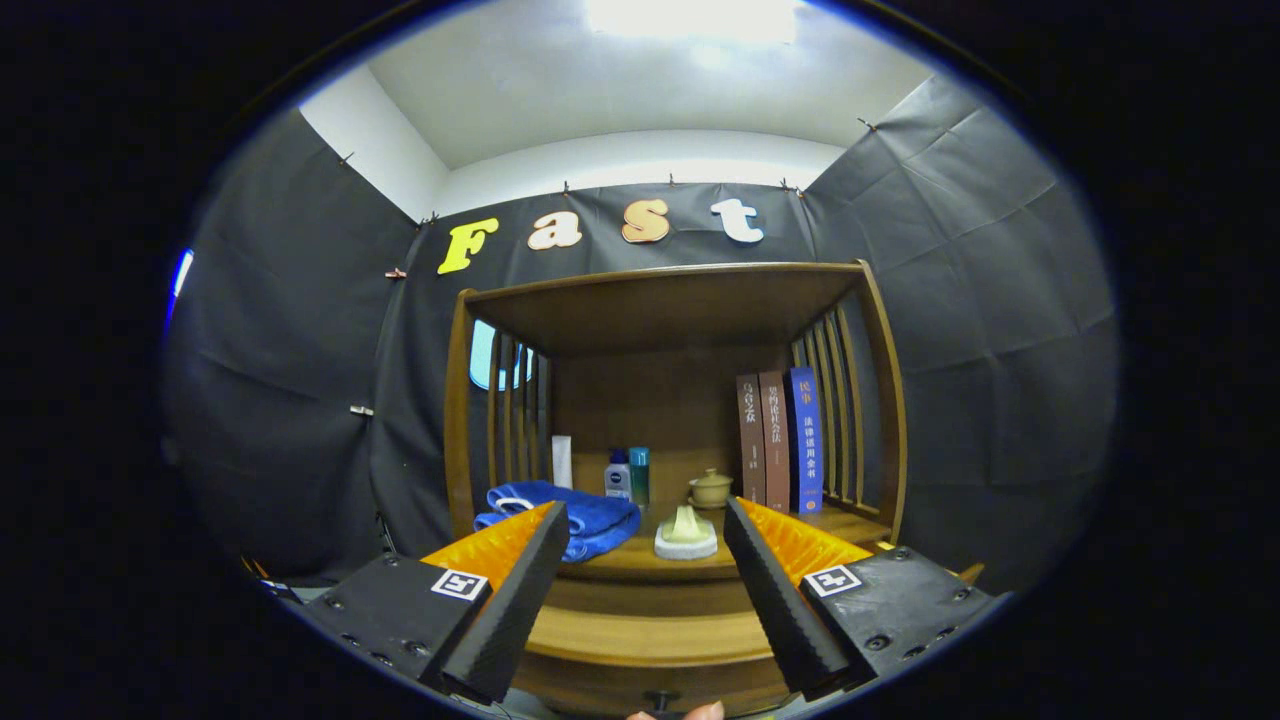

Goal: Pull open the drawer, take out the items inside it, and place them on the countertop above the cabinet.

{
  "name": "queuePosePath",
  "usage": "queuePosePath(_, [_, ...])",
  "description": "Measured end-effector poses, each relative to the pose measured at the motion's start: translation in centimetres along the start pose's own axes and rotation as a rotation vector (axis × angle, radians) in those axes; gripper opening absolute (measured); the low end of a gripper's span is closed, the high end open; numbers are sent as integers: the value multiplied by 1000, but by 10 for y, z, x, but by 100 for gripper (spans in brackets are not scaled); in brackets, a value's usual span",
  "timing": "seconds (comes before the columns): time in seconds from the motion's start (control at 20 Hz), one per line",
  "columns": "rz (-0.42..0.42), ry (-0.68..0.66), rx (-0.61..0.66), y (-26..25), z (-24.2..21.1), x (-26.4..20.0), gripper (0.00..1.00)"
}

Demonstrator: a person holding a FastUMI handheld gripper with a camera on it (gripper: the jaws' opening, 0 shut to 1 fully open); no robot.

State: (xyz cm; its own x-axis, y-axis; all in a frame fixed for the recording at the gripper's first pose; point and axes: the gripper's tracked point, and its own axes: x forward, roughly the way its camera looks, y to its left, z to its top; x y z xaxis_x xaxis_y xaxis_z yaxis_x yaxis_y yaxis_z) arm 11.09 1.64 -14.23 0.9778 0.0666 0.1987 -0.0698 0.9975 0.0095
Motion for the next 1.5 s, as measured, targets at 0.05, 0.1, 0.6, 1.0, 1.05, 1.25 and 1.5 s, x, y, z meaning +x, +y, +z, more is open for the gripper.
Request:
queuePosePath(0.05, [-7,28,0,1,-15,-7,99])
queuePosePath(0.1, [-17,54,7,1,-29,-14,99])
queuePosePath(0.6, [-66,248,-12,-6,-131,-45,99])
queuePosePath(1.0, [-101,276,-11,-19,-158,-36,98])
queuePosePath(1.05, [-101,269,-23,-18,-156,-37,99])
queuePosePath(1.25, [-107,292,-25,-16,-156,-37,99])
queuePosePath(1.5, [-108,283,-48,-15,-152,-28,99])
